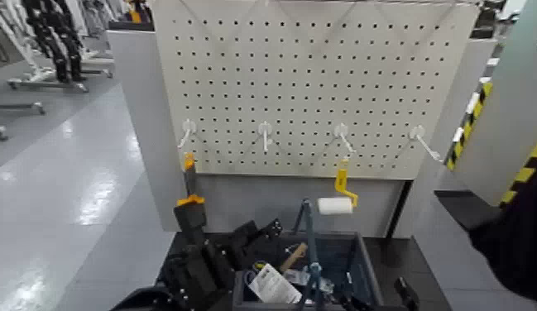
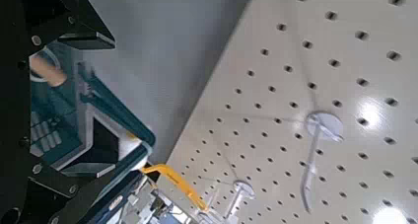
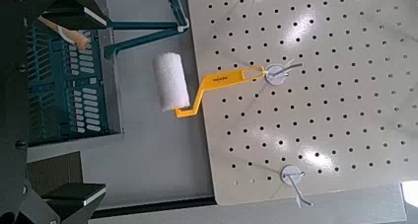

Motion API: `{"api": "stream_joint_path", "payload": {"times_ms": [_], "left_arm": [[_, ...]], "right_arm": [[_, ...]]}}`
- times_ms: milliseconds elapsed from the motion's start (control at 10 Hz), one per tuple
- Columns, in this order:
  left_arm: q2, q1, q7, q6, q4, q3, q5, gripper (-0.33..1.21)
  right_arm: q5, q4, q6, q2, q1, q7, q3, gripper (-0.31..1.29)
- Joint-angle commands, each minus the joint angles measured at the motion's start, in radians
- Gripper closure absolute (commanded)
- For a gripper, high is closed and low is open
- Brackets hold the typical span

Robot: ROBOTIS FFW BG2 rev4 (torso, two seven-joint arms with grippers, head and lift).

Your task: Put the red screwdriver into the crate.

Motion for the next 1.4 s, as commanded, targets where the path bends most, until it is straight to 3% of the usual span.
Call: {"api": "stream_joint_path", "payload": {"times_ms": [100, 500, 700, 1100, 1400], "left_arm": [[0.001, 0.037, 0.004, -0.047, -0.085, 0.055, -0.205, 0.36], [-0.011, 0.152, 0.081, -0.129, -0.195, 0.144, -0.461, 0.32], [-0.020, 0.197, 0.085, -0.146, -0.208, 0.176, -0.498, 0.18], [-0.025, 0.321, 0.216, -0.358, -0.195, 0.186, -0.618, 0.11], [-0.034, 0.372, 0.254, -0.418, -0.192, 0.204, -0.668, 0.11]], "right_arm": [[0.000, 0.000, 0.002, 0.002, 0.000, 0.000, -0.002, 0.13], [0.000, -0.005, 0.000, 0.002, 0.005, 0.000, -0.006, 0.13], [0.000, -0.006, 0.000, 0.003, 0.006, 0.000, -0.008, 0.13], [0.005, -0.010, -0.011, 0.005, 0.012, 0.000, -0.017, 0.13], [0.005, -0.013, -0.015, 0.006, 0.017, 0.000, -0.017, 0.13]]}}
